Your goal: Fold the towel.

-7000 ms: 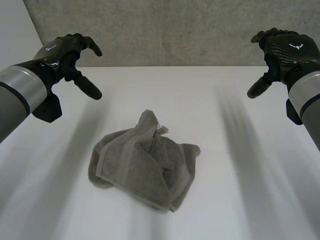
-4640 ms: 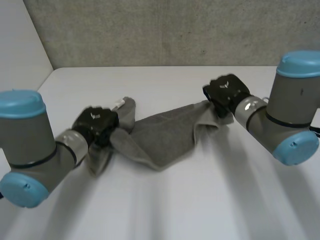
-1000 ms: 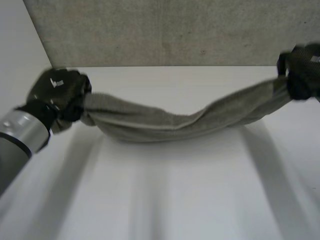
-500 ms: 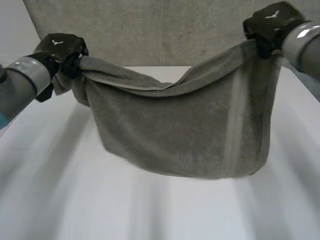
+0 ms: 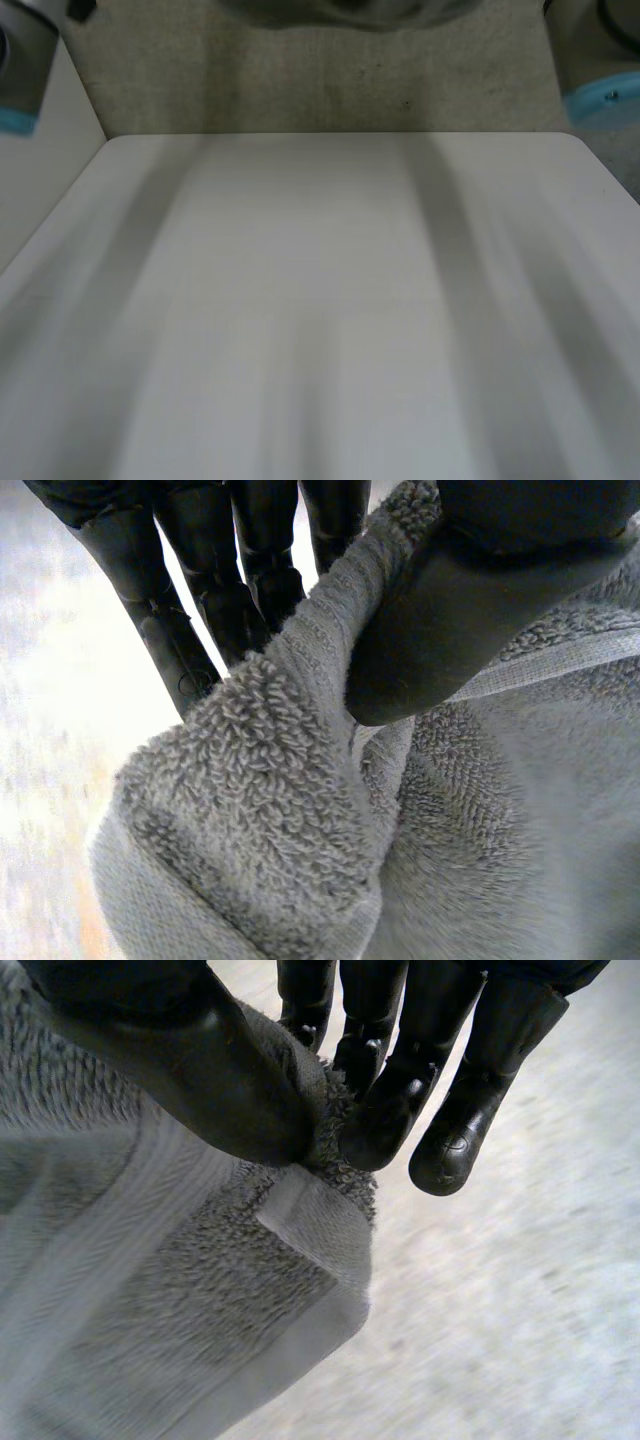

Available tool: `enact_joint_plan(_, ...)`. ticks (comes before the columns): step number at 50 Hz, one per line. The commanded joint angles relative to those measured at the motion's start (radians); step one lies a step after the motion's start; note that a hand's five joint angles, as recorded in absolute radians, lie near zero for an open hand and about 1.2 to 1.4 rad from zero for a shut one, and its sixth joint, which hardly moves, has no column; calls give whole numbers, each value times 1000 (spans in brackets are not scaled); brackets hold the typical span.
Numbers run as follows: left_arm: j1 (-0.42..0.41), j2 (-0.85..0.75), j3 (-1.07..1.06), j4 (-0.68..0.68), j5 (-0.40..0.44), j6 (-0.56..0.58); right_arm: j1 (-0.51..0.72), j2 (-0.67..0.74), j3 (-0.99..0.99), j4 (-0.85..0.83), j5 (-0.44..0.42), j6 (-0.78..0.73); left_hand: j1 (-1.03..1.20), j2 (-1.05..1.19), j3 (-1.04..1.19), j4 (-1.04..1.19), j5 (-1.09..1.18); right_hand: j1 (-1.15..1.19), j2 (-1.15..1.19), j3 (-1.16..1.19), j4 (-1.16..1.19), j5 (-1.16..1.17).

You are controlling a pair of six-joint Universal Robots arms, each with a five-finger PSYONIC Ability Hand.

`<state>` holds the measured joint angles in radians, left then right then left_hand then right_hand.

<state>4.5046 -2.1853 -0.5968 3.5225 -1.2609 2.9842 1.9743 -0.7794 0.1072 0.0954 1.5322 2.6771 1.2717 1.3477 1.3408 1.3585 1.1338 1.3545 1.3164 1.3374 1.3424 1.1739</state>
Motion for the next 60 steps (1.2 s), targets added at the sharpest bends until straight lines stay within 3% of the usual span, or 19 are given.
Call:
enact_joint_plan(1,30,9,-337,-2,6,2,-5,8,212,198,-104,-19,17,-59,-52,-70,-20,42,80,59,54,48)
enact_joint_plan(5,59,-4,-485,0,20,12,-12,-9,479,282,-141,-69,-101,-177,-170,-188,-138,42,80,59,54,48)
enact_joint_plan(7,74,-37,-599,0,66,48,-14,-23,582,274,-152,-91,-250,-326,-319,-337,-287,42,80,59,54,48)
enact_joint_plan(14,111,-82,-779,-7,135,235,-51,-133,1035,88,-202,-160,-479,-555,-548,-566,-516,42,80,59,54,48)
enact_joint_plan(19,139,-77,-894,-28,136,441,-54,-208,1218,1,-207,-183,-579,-655,-648,-666,-616,42,80,59,54,48)
enact_joint_plan(25,160,-16,-934,-88,135,527,-57,-300,1328,-11,-205,-181,-676,-752,-745,-763,-713,42,80,59,54,48)
enact_joint_plan(37,166,142,-992,-109,123,524,-135,-409,1459,-65,-204,-166,-817,-893,-886,-904,-854,42,80,59,54,48)
enact_joint_plan(48,142,173,-1094,-111,120,518,-276,-471,1594,-209,-198,-163,-823,-899,-892,-910,-860,42,80,59,54,48)
enact_joint_plan(60,140,412,-1302,-109,107,277,-308,-468,1612,-220,-207,-126,-800,-876,-869,-887,-837,42,80,59,54,48)
